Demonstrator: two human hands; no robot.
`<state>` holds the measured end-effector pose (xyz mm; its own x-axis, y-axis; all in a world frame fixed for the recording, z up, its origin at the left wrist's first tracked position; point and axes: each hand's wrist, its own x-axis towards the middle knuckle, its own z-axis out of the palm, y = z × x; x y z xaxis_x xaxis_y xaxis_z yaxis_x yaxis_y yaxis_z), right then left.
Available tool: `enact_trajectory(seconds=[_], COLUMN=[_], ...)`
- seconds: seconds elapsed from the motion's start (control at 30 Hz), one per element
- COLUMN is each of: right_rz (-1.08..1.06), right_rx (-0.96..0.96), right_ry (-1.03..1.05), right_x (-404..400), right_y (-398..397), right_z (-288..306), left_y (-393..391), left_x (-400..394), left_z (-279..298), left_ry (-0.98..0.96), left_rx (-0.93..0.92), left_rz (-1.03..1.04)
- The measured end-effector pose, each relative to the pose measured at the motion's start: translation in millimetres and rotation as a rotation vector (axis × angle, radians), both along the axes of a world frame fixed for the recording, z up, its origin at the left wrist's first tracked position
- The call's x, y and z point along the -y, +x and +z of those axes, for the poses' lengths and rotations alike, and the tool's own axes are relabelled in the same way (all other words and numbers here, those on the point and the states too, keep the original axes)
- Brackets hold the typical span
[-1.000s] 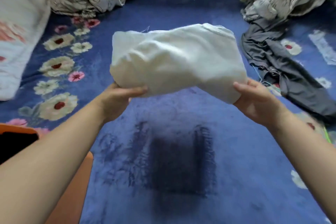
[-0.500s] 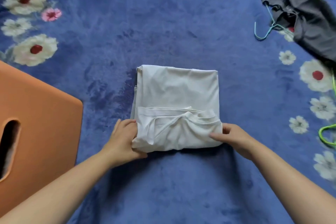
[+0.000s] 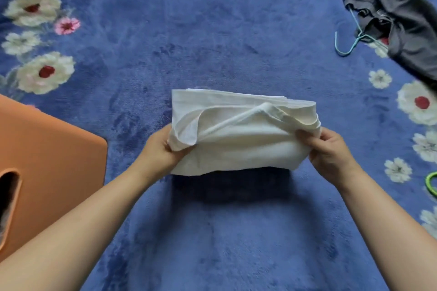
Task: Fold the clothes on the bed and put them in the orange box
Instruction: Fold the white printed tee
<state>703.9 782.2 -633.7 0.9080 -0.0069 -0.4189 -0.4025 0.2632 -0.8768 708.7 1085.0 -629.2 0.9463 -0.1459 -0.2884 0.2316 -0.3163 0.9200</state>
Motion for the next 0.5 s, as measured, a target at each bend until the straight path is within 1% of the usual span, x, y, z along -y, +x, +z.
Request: enact_trajectory(seconds=[0.07, 0.1, 0.13, 0.2, 0.27, 0.3, 0.33, 0.4, 0.43, 0.5], right_rz=[-0.04, -0.068, -0.089, -0.099, -0.11, -0.13, -0.157, -0.178, -0.149, -0.081], right_rx=[-0.049, -0.097, -0.144, -0.171, -0.161, -0.16, -0.177, -0.223, -0.226, -0.188], right_ry=[-0.005, -0.049, -0.136, -0.357, -0.451, -0.425, -0.34, -0.104, -0.056, -0.106], right_x=[-2, -6, -9, -14, -21, -23, -23, -21, -20, -18], right_y=[21, 28, 36, 43, 46, 48, 48, 48, 50, 53], right_z=[-6, -10, -18, -38, -47, -47, -47, -43, -41, -38], left_y=[26, 37, 48, 64, 73, 75, 77, 77, 78, 81], left_x=[5, 5, 6, 5, 6, 5, 5, 1, -1, -3], left_z=[-6, -10, -16, -28, -32, -31, -30, -26, -24, -20], left_ry=[-0.014, -0.002, 0.032, 0.119, 0.134, 0.105, 0.055, -0.029, -0.031, -0.046], left_rx=[-0.051, -0.089, -0.126, -0.188, -0.265, -0.302, -0.349, -0.369, -0.342, -0.274], left_rz=[0.023, 0.033, 0.04, 0.032, 0.023, 0.02, 0.023, -0.019, -0.052, -0.058])
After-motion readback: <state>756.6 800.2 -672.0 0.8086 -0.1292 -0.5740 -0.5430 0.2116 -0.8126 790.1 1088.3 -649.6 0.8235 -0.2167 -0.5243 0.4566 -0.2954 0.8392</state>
